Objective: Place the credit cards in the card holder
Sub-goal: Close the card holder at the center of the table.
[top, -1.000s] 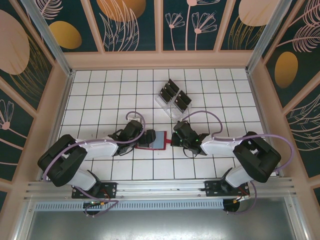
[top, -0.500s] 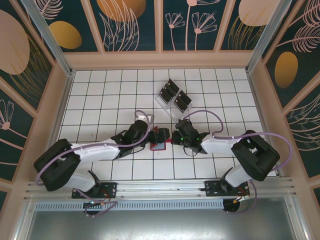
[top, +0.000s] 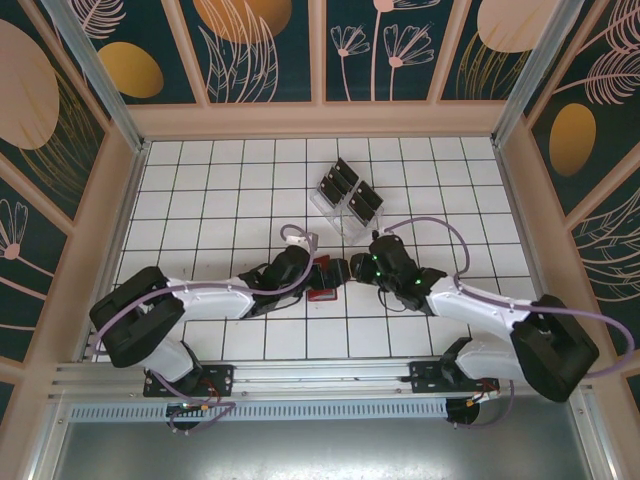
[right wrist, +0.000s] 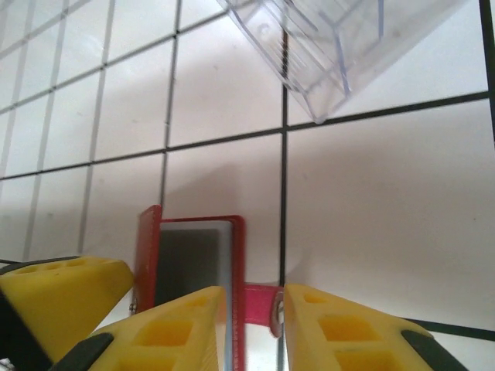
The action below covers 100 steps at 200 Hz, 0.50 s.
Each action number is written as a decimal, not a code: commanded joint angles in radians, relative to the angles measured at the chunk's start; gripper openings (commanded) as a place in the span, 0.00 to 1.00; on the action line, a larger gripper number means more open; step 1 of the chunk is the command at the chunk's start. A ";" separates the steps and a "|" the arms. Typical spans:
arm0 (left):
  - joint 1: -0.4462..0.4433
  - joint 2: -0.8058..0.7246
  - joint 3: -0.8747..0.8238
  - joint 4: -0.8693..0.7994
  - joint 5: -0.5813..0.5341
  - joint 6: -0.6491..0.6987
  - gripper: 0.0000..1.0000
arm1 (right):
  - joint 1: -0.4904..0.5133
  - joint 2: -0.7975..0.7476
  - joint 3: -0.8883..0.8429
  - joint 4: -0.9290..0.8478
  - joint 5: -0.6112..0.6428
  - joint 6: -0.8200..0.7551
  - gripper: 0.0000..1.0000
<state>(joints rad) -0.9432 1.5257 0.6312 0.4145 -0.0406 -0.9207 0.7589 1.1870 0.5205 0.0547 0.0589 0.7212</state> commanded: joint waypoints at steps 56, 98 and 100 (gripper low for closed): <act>0.001 -0.221 0.037 -0.283 -0.339 0.073 0.99 | 0.116 -0.083 0.050 -0.035 0.007 0.077 0.20; 0.062 -0.401 0.006 -0.445 -0.503 0.020 0.99 | 0.199 0.102 0.192 0.012 -0.016 0.043 0.17; 0.068 -0.410 0.004 -0.453 -0.506 0.018 0.99 | 0.202 0.111 0.200 0.013 -0.018 0.041 0.17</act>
<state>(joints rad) -0.9180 1.2121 0.6388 0.0967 -0.4053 -0.8757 0.9302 1.2175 0.6270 0.0273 0.0505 0.7746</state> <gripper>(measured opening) 0.987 0.179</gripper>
